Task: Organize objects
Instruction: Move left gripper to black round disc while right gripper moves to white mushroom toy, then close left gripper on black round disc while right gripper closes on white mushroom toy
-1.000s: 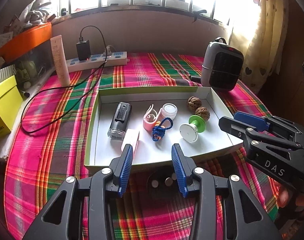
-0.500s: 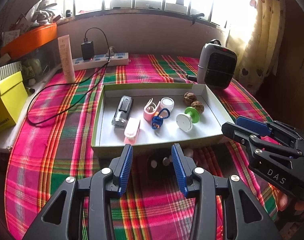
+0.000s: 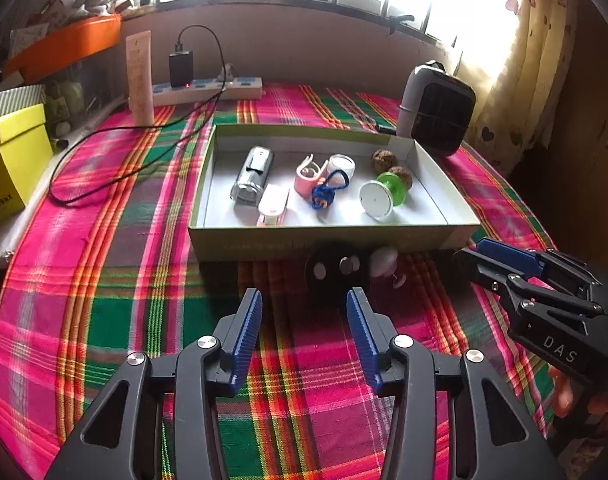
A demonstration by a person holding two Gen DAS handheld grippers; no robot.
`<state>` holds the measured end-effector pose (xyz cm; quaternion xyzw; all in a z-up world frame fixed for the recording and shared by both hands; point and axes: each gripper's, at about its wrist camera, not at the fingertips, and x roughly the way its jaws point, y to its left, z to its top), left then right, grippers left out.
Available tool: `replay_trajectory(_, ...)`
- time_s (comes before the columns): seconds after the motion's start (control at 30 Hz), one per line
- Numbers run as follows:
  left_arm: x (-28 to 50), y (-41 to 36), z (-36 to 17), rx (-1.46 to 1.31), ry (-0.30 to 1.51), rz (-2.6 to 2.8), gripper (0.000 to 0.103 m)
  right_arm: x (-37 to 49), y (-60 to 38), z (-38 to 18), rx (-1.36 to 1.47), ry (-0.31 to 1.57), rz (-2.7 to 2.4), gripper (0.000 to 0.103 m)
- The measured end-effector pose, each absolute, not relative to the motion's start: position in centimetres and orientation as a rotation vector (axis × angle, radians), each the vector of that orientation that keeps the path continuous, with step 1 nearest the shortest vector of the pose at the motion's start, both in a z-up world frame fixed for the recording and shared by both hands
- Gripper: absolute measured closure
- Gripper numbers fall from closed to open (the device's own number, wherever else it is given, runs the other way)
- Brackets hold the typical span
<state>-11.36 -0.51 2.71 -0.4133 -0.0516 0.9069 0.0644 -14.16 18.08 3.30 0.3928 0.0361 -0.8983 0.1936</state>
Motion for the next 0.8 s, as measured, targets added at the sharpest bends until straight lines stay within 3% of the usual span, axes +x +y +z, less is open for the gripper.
replay_trajectory(0.8,-14.7,0.8,1.0,-1.297,-0.218,2.66,0.058,-14.4,18.2,0.9,1.2,0.096,-2.458,0.066)
